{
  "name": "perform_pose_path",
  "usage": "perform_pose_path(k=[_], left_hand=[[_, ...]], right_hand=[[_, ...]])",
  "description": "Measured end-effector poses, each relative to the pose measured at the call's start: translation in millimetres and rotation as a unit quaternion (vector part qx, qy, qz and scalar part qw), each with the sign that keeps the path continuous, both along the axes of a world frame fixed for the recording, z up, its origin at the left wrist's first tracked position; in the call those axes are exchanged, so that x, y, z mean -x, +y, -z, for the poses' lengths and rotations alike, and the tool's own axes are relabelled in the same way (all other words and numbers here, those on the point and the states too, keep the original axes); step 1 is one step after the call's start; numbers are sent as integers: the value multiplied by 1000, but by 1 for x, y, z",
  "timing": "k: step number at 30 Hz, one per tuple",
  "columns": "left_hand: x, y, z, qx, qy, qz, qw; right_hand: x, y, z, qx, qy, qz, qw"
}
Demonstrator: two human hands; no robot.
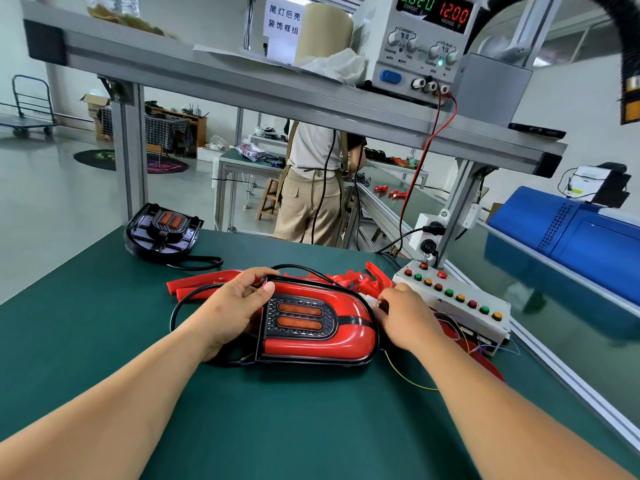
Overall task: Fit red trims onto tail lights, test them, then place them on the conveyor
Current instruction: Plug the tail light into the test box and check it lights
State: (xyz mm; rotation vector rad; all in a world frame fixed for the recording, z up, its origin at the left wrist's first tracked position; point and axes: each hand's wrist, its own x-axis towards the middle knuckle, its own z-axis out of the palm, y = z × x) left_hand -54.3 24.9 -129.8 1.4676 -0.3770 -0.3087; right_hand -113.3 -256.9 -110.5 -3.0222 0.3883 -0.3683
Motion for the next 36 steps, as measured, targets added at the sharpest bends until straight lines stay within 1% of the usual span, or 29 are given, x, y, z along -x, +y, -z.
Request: perform_pose_path(k=[6, 11, 14, 17, 19, 20, 22, 23, 24, 25, 26, 28, 30, 32, 34, 36], left_hand=[[1, -1, 0, -16, -3, 2, 1000], [-2, 0, -1, -38, 11, -1, 999], [-3, 0, -1, -66, -15, -17, 998], [-6, 1, 0, -142, -83, -70, 984], [-4, 1, -5, -230, -131, -93, 960], [-2, 0, -10, -292, -162, -107, 936], [8, -2, -23, -414, -226, -145, 870], [13, -3, -30, -457, -256, -162, 836], [18, -4, -38, -484, -287, -178, 808], [23, -6, -47, -491, -316, -193, 788], [27, -10, -55, -483, -342, -203, 780], [29, -27, -68, -458, -377, -190, 783], [24, -52, -77, -466, -392, -111, 786], [18, -81, -78, -487, -400, -13, 777], [12, -108, -76, -513, -410, 69, 751], [8, -127, -73, -543, -413, 124, 720]], right_hand=[[-1, 5, 11, -53, -79, 6, 995], [1, 8, 11, -49, -152, 8, 987], [1, 9, 10, -46, -149, 5, 988], [2, 8, 8, -49, -124, -6, 991], [2, 6, 7, -53, -104, -8, 993], [2, 5, 6, -50, -92, -7, 994], [3, 4, 6, -41, -78, -7, 996], [4, 3, 6, -42, -80, -9, 996], [5, 3, 6, -46, -88, -12, 995], [6, 3, 5, -49, -99, -19, 994], [7, 3, 4, -49, -110, -28, 992], [8, 5, 2, -44, -127, -44, 990], [9, 7, 1, -49, -135, -54, 988], [10, 8, 1, -67, -142, -57, 986], [10, 8, 1, -89, -155, -63, 982], [10, 8, 1, -115, -167, -77, 976]])
